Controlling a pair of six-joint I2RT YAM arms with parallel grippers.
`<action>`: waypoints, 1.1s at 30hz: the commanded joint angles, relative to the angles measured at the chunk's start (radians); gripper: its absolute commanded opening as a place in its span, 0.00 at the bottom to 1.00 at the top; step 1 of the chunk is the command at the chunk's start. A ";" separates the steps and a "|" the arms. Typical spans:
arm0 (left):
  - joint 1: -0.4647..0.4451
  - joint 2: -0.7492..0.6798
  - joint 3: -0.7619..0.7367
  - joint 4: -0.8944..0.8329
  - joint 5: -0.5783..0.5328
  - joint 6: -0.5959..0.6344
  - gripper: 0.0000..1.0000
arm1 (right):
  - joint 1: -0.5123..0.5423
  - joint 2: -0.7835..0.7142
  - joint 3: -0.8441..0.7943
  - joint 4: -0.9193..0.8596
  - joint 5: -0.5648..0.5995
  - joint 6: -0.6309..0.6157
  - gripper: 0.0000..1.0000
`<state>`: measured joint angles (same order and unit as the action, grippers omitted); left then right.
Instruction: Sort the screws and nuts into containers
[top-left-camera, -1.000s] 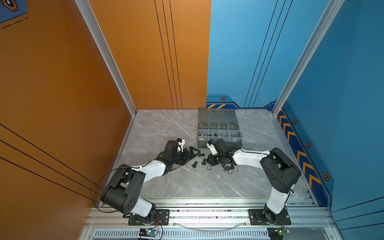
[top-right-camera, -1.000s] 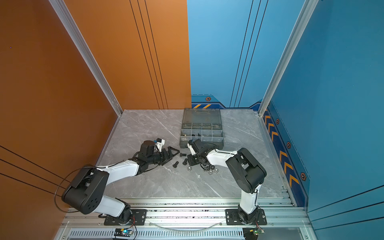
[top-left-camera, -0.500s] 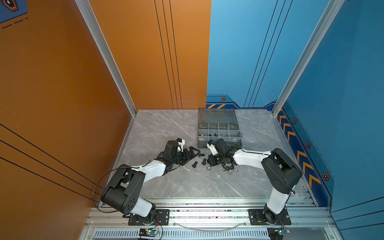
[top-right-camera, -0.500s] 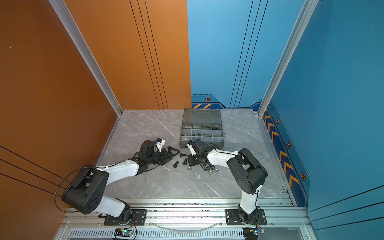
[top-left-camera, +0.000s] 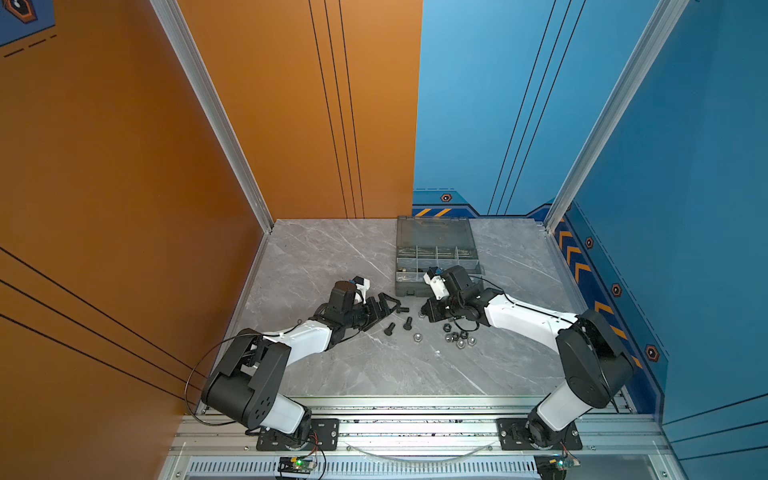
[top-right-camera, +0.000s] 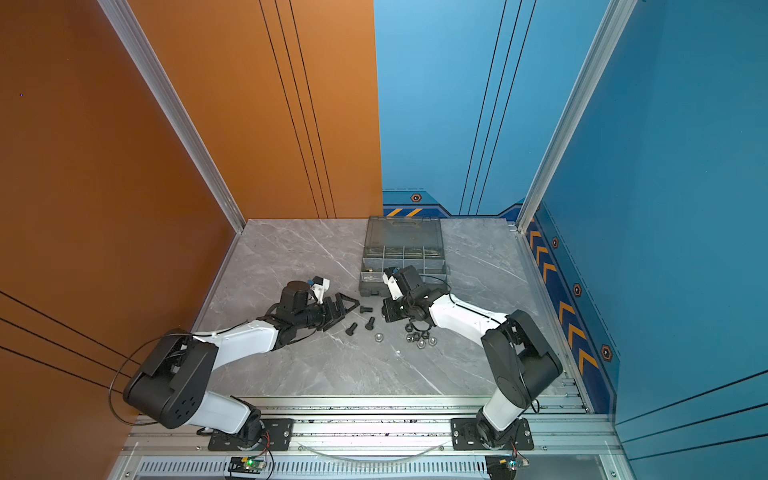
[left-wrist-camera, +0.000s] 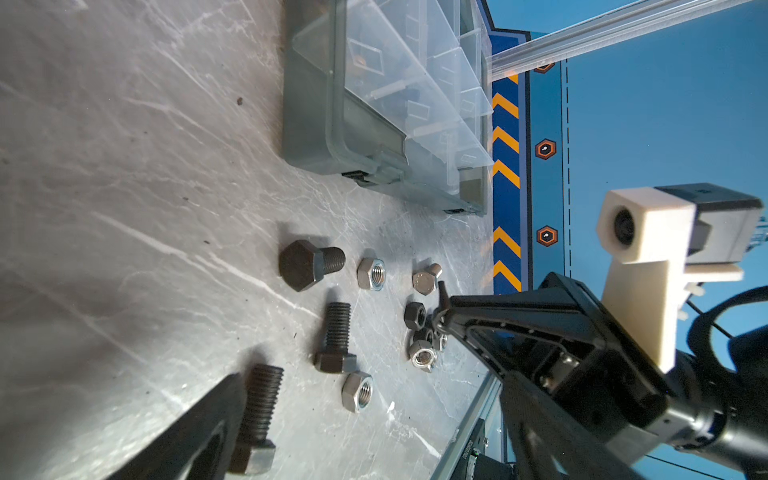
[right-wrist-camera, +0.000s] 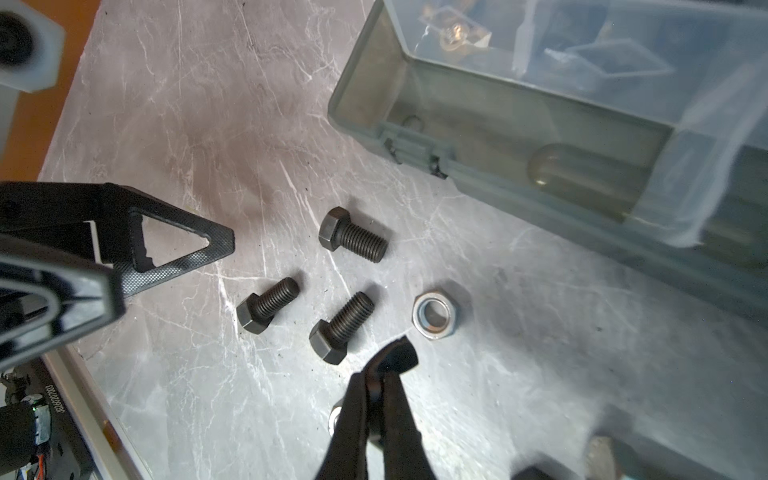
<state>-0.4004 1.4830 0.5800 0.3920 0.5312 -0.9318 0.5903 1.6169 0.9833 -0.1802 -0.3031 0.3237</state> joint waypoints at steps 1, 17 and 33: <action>-0.002 -0.017 0.000 -0.013 -0.016 0.024 0.98 | -0.034 -0.035 0.040 -0.071 -0.014 -0.045 0.00; -0.002 -0.018 0.002 -0.014 -0.015 0.024 0.98 | -0.167 0.034 0.288 -0.130 0.000 -0.119 0.00; 0.003 -0.007 0.014 -0.012 -0.009 0.021 0.98 | -0.200 0.346 0.593 -0.135 0.061 -0.103 0.00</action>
<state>-0.4004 1.4830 0.5800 0.3920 0.5312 -0.9318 0.3939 1.9144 1.5215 -0.2970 -0.2611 0.2157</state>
